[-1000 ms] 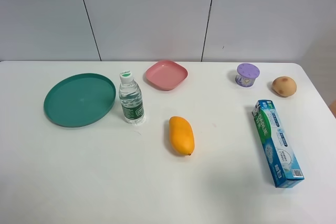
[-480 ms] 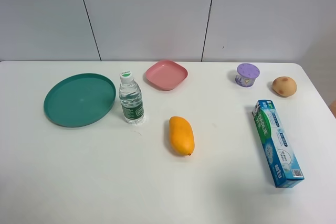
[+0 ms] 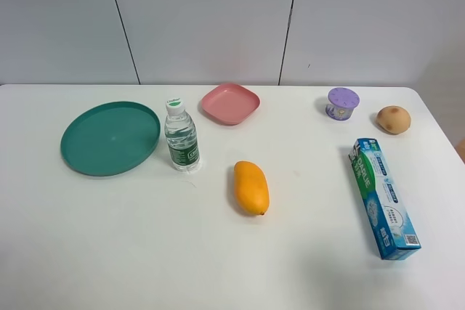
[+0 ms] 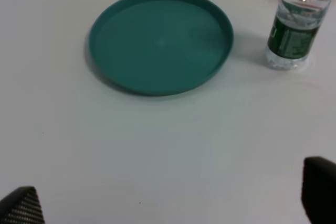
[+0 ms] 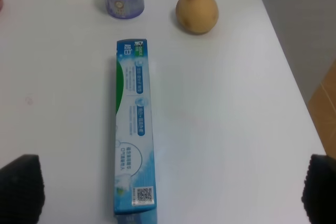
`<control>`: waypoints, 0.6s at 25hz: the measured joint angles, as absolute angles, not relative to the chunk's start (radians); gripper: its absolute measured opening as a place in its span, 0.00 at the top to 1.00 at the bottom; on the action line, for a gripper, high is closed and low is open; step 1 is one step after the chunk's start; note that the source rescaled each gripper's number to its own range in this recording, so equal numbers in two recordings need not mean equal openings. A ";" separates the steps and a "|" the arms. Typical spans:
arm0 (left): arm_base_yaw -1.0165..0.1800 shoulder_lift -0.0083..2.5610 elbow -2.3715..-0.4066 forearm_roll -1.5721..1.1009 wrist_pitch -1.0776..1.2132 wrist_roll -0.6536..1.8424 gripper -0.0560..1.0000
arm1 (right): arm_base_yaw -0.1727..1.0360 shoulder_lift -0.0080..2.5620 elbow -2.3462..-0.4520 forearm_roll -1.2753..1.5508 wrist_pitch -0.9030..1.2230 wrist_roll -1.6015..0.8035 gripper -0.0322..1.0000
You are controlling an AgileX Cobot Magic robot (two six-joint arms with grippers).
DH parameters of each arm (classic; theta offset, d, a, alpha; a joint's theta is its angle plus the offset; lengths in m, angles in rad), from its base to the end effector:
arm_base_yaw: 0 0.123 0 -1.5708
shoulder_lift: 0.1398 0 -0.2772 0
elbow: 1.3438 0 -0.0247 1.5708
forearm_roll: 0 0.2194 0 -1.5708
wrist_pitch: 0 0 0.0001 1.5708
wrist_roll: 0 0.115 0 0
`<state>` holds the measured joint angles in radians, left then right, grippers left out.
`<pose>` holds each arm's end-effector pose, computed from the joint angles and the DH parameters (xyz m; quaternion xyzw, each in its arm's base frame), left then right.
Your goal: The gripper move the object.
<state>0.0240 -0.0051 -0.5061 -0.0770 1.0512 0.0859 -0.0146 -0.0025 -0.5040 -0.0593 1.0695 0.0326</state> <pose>-0.0039 -0.0078 0.2541 0.0277 0.8467 -0.0093 0.5313 -0.0046 -0.0059 0.2515 0.0215 0.8532 -0.0249 0.5206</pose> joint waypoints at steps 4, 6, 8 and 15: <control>0.024 -0.005 -0.506 -0.077 1.051 0.086 0.00 | -0.015 -0.003 -0.499 -0.059 1.071 0.033 0.00; 0.024 -0.005 -0.506 -0.077 1.051 0.086 0.00 | -0.015 -0.003 -0.499 -0.059 1.071 0.033 0.00; 0.024 -0.005 -0.506 -0.077 1.051 0.086 0.00 | -0.015 -0.003 -0.499 -0.059 1.071 0.033 0.00; 0.024 -0.005 -0.506 -0.077 1.051 0.086 0.00 | -0.015 -0.003 -0.499 -0.059 1.071 0.033 0.00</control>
<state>0.0240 -0.0051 -0.5061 -0.0770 1.0512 0.0859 -0.0146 -0.0025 -0.4988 -0.0593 1.0706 0.0326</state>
